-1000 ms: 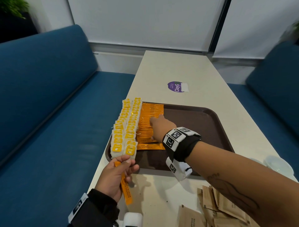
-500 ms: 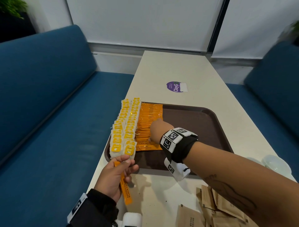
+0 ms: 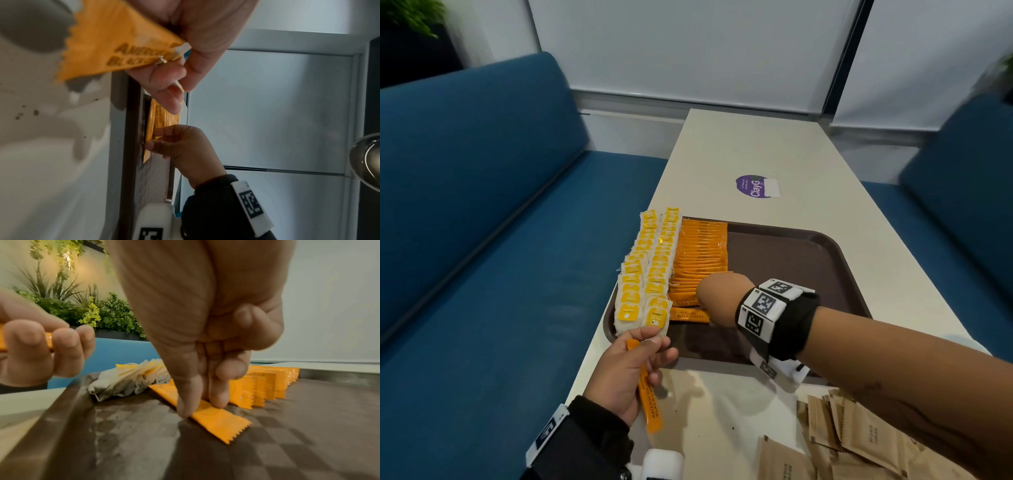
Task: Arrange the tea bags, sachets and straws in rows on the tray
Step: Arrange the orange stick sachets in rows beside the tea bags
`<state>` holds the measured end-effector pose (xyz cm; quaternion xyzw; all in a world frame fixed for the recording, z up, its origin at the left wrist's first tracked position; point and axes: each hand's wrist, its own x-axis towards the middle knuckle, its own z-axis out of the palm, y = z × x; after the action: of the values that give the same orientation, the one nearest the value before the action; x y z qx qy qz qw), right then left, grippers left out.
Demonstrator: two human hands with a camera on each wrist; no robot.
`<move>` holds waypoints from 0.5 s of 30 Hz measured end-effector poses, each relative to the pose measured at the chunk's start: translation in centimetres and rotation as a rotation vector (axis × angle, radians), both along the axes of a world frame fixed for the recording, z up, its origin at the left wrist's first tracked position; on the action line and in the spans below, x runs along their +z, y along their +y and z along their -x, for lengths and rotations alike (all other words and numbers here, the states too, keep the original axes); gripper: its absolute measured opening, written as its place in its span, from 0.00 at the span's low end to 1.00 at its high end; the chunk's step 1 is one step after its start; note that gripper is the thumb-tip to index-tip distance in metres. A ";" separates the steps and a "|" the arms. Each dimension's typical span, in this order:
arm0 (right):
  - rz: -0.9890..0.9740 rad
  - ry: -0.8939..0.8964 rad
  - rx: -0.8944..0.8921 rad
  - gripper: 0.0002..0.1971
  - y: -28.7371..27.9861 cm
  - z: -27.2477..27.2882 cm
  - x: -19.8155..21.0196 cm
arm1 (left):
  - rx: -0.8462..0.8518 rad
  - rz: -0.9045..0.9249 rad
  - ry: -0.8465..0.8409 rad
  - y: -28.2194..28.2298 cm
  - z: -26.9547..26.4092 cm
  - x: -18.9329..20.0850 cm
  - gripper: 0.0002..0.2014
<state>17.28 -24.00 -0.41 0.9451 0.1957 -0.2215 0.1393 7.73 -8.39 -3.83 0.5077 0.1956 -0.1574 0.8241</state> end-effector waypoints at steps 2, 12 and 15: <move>0.013 0.034 -0.009 0.14 0.1 -0.1 -0.1 | 0.002 -0.003 0.002 0.2 -0.1 0.0 0.05; 0.016 0.098 -0.134 0.21 -0.1 -0.5 0.1 | -0.007 0.016 0.016 0.3 0.0 -0.3 0.05; -0.006 0.085 -0.158 0.22 -0.1 -1.1 0.3 | -0.005 0.024 0.025 0.3 0.1 -0.3 0.05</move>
<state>18.41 -24.07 -0.09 0.9478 0.1268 -0.2712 0.1098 7.63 -8.06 -4.14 0.4962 0.2024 -0.1681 0.8274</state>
